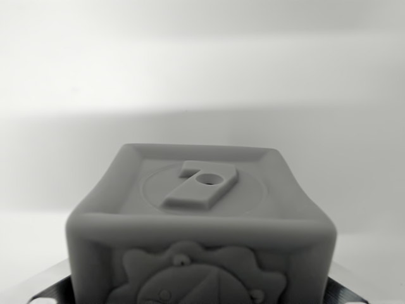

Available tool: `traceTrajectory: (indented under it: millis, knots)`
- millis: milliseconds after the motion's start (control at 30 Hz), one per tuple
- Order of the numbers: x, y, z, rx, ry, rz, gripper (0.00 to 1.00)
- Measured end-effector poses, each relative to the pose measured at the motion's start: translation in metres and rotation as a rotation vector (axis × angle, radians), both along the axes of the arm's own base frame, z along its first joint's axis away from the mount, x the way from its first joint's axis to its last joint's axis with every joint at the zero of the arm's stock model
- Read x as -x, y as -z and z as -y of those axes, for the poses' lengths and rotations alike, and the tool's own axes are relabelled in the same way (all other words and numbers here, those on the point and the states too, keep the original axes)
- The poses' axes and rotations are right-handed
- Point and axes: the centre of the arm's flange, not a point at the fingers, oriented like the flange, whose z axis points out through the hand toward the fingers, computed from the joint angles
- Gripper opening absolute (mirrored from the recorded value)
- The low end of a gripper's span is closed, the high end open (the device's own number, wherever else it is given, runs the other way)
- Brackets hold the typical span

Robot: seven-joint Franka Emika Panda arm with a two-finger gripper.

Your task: Destack cube

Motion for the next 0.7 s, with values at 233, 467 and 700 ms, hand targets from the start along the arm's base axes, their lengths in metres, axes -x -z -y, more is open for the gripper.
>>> traceTrajectory:
  millis: [233,467,700]
  knots:
    - [0.000,0.010,0.000,-0.001,0.000,0.001,0.00]
    - [0.000,0.017,0.000,-0.001,0.001,0.000,0.00]
    - [0.000,0.019,0.000,-0.001,0.000,0.001,0.00]
